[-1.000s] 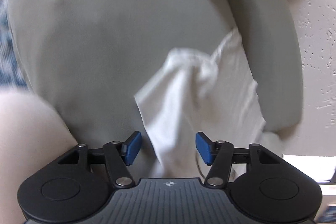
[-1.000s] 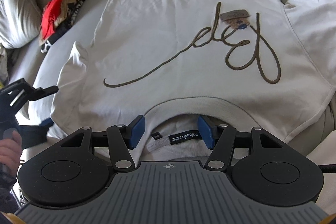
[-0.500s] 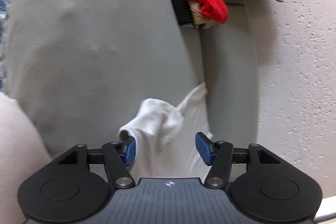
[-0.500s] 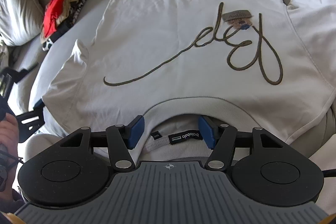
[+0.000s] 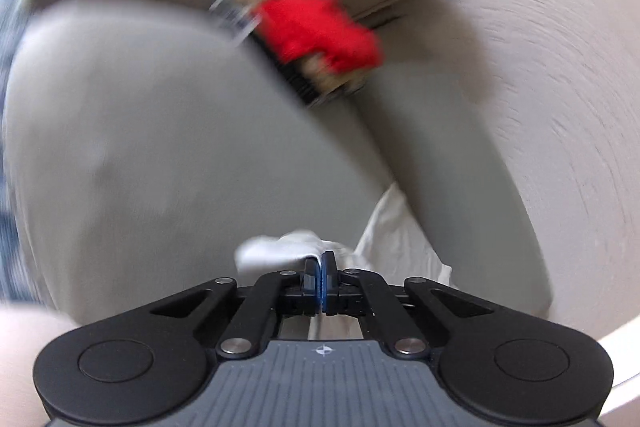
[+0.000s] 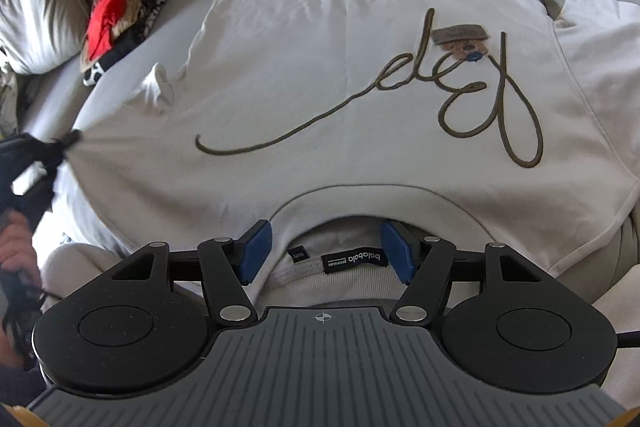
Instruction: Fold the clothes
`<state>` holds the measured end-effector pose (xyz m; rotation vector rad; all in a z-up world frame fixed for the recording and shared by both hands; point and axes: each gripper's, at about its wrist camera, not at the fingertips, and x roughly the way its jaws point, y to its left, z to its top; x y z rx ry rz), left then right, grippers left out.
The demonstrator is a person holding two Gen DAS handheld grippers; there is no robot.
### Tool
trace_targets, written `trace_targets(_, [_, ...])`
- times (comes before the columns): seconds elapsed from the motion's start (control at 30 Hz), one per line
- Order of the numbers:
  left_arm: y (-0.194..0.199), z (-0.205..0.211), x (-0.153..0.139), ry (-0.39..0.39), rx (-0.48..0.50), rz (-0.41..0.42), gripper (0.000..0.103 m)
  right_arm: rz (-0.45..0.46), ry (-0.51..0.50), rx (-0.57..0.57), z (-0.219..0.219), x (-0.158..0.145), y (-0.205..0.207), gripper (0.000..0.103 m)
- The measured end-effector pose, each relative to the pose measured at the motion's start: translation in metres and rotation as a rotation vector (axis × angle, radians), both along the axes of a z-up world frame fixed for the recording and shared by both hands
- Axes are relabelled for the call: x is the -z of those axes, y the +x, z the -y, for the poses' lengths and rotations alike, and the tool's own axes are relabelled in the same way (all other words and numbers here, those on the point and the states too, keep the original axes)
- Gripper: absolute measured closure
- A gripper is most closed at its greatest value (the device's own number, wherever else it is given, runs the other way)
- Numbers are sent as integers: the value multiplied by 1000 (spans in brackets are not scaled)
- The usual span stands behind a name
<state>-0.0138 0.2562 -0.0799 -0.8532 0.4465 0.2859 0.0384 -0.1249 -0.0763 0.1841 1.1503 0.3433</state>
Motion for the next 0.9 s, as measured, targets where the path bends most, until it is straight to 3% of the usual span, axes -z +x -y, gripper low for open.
trace_targets(0.07, [-9,21,-17,227,19,-32,103,0,-3,-3,0,0,0,36])
trace_targets(0.1, [-9,32,-20,331,27,-96,103,0,-5,-6,0,-1,0,36])
trace_targets(0.13, [-5,39,-17,402,39,-176,103,0,-6,-8,0,-1,0,35])
trace_targets(0.2, [2,42,-4,443,48,-312,102,0,-10,-12,0,-1,-1,34])
trace_targets(0.27, [9,34,10,393,52,-411,99,0,-13,-16,0,-2,-1,34])
trace_targets(0.33, [5,19,16,279,42,-444,80,-3,-11,-16,1,-2,-1,34])
trace_targets(0.4, [-6,5,16,199,18,-410,57,-15,22,9,8,-5,-1,34])
trace_targets(0.53, [-13,-26,16,4,-16,-362,55,-27,70,38,16,-8,3,34])
trace_targets(0.57, [-12,-32,14,-12,-35,-364,57,-26,70,41,17,-8,3,34])
trace_targets(0.67, [-9,-33,-9,167,-89,-376,58,-23,65,48,20,-10,3,35])
trace_targets(0.7, [-3,-30,-15,234,-46,-371,58,-21,64,50,20,-10,3,35])
trace_targets(0.77, [18,-27,-20,283,100,-375,54,-16,64,55,20,-11,4,35])
trace_targets(0.83, [40,-27,-15,281,225,-391,54,-12,65,57,18,-12,5,35])
trace_targets(0.9, [61,-29,0,282,271,-446,58,-9,68,53,17,-14,5,35])
